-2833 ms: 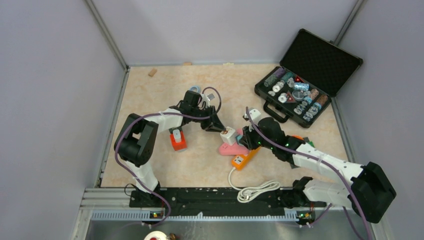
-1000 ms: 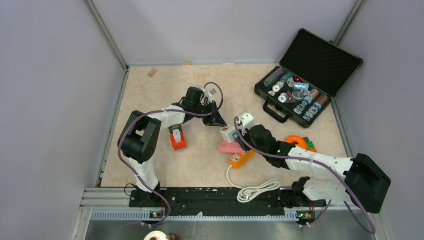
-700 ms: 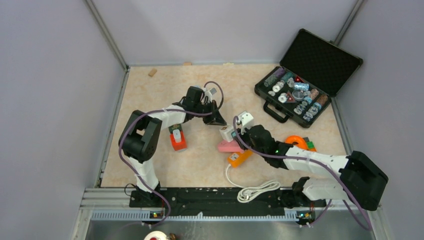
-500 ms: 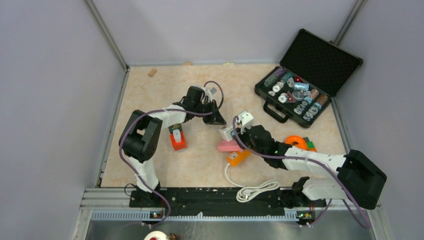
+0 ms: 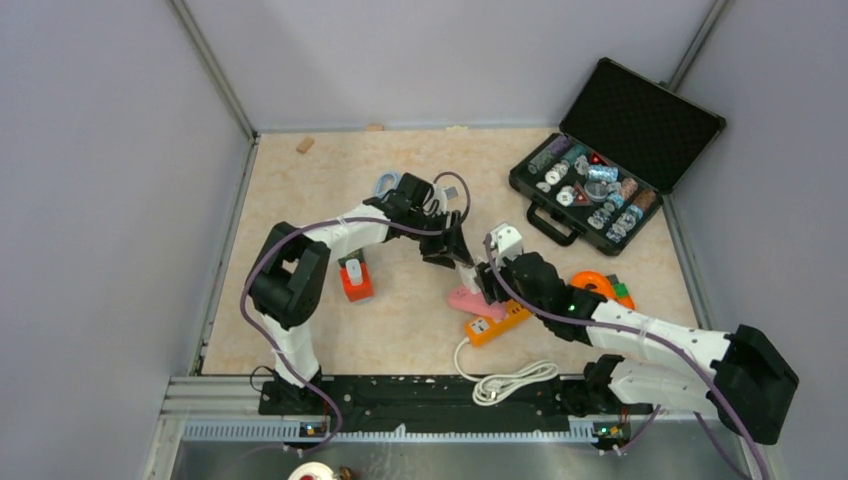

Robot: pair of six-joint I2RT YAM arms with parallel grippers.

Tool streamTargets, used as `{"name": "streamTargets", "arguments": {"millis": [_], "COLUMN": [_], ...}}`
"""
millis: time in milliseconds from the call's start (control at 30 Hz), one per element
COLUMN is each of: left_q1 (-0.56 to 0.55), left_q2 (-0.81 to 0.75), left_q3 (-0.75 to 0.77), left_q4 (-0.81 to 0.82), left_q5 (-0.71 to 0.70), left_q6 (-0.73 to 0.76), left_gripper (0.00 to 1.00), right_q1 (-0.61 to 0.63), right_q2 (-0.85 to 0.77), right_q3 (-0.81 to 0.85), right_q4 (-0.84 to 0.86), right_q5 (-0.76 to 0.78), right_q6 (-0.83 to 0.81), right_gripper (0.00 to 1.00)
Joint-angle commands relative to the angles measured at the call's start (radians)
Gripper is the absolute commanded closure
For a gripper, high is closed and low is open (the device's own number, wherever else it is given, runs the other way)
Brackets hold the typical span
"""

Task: Insert the plug
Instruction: Insert the plug into the socket, then reset both arms

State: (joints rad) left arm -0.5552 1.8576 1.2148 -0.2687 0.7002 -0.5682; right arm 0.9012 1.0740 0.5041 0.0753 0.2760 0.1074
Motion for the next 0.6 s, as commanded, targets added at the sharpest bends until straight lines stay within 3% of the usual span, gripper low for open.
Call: {"name": "streamTargets", "arguments": {"millis": [0, 133, 233, 400, 567], "left_q1": [-0.029, -0.003, 0.041, 0.184, 0.366], "left_q2": [-0.01, -0.049, -0.107, -0.241, -0.404], "left_q3": [0.114, 0.202, 0.218, 0.138, 0.012], "left_q4": [-0.159, -0.141, -0.077, 0.041, 0.043], "left_q5": [0.023, 0.0, 0.013, -0.006, -0.108], "left_q6": [0.02, -0.002, -0.036, -0.088, -0.028], "left_gripper": [0.34, 0.02, 0.01, 0.01, 0.01], "right_q1": [0.001, -0.001, -0.004, -0.053, -0.19], "right_q2": [-0.094, -0.12, -0.13, -0.117, -0.094], "right_q3": [0.066, 0.127, 0.173, 0.231, 0.241], "right_q4": [-0.049, -0.072, -0.097, -0.108, -0.123], "right_q5": [0.021, 0.025, 0.046, 0.03, -0.009], "right_q6": [0.0, -0.009, -0.022, -0.033, 0.039], "right_gripper": [0.32, 0.1, 0.01, 0.01, 0.01]}}
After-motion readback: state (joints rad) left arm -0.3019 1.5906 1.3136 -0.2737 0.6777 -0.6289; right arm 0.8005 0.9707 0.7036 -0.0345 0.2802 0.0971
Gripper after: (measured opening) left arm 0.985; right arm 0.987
